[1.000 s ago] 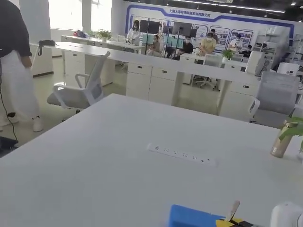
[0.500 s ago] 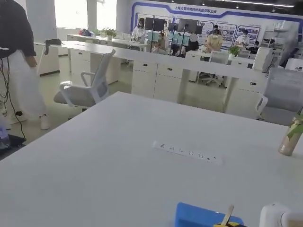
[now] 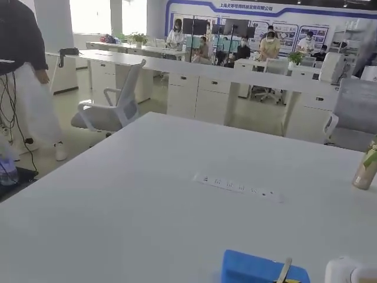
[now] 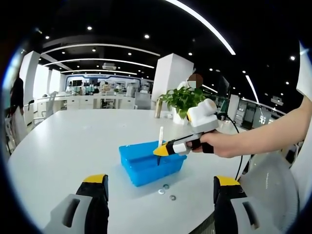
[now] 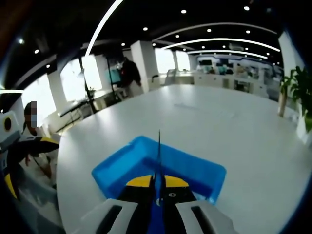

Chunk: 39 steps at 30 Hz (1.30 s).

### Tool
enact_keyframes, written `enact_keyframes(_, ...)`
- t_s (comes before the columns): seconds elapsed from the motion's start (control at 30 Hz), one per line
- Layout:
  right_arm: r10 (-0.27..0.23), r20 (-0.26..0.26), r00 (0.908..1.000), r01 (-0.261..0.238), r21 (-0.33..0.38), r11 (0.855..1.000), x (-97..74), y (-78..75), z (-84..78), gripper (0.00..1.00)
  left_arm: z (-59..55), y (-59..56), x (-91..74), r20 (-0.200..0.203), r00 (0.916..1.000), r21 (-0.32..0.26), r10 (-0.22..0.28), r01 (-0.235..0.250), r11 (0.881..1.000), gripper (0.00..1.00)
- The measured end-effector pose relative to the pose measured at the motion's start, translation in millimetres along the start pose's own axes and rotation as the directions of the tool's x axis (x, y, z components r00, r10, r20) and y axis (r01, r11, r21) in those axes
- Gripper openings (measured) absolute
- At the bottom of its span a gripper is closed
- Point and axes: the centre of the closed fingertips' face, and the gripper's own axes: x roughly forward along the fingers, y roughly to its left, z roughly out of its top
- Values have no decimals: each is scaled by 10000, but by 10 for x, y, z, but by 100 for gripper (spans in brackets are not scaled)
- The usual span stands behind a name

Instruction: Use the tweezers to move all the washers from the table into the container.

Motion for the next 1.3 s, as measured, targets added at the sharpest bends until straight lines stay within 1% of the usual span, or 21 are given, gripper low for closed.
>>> enact_keyframes(0.13, 158, 21, 9999, -157, -392, 9991, 0, 45, 0, 3, -5, 4, -3, -43, 10000, 26, 35, -34, 10000, 91)
enact_keyframes(0.23, 189, 147, 9997, -184, -379, 9991, -11, 55, 37, 4, -6, -1, -2, -34, 10000, 25, 7, -7, 10000, 91)
enact_keyframes(0.37, 126, 369, 9992, -111, -405, 9991, -54, 87, 129, 4, -11, 1, -2, -64, 10000, 33, 14, -14, 10000, 91)
enact_keyframes(0.4, 131, 423, 9990, -114, -390, 9992, -47, 40, 140, 4, -11, 3, -1, -62, 10000, 28, 19, -18, 10000, 91)
enact_keyframes(0.47, 119, 585, 9982, -96, -385, 9992, -63, 13, 187, 4, -10, 4, -1, -49, 10000, 11, 15, -15, 10000, 91)
enact_keyframes(0.53, 105, 731, 9973, -74, -424, 9991, -99, 29, 240, 4, -6, 1, -2, -30, 10000, 15, 5, -5, 10000, 91)
enact_keyframes(0.6, 115, 962, 9953, -68, -495, 9988, -151, 56, 307, 4, -4, 0, -3, -26, 10000, 13, -1, 1, 10000, 90)
enact_keyframes(0.67, 111, 1204, 9927, -53, -483, 9988, -223, 114, 378, 4, -8, 5, -3, -38, 10000, 18, 11, -11, 10000, 90)
enact_keyframes(0.77, 106, 1540, 9880, -22, -548, 9985, -260, 93, 429, 3, -3, 5, -8, -3, 10000, -9, 11, -11, 10000, 90)
enact_keyframes(0.83, 133, 1701, 9853, -37, -568, 9984, -318, 126, 477, 3, -6, 4, -9, -21, 10000, -11, 1, -1, 10000, 90)
enact_keyframes(0.87, 148, 1816, 9833, -51, -542, 9985, -360, 166, 517, 3, -5, 0, -9, -19, 10000, -11, -20, 20, 10000, 90)
enact_keyframes(0.97, 151, 1931, 9811, -27, -644, 9979, -427, 210, 544, 3, -10, -5, -11, -53, 10000, 30, -32, 32, 10000, 90)
enact_keyframes(1.07, 214, 1899, 9816, -69, -767, 9970, -481, 291, 535, 3, -11, -4, -9, -50, 10000, 16, -43, 43, 10000, 90)
enact_keyframes(1.17, 277, 1836, 9826, -132, -797, 9967, -508, 302, 495, 3, -7, 2, -10, -24, 10000, 12, -16, 16, 10000, 90)
enact_keyframes(1.23, 304, 1815, 9829, -161, -797, 9967, -533, 375, 465, 3, -5, 9, -11, -18, 10000, 4, 8, -8, 10000, 90)
enact_keyframes(1.3, 372, 1783, 9833, -234, -788, 9966, -549, 412, 435, 3, -3, 10, -12, -12, 10000, -2, 15, -15, 10000, 90)
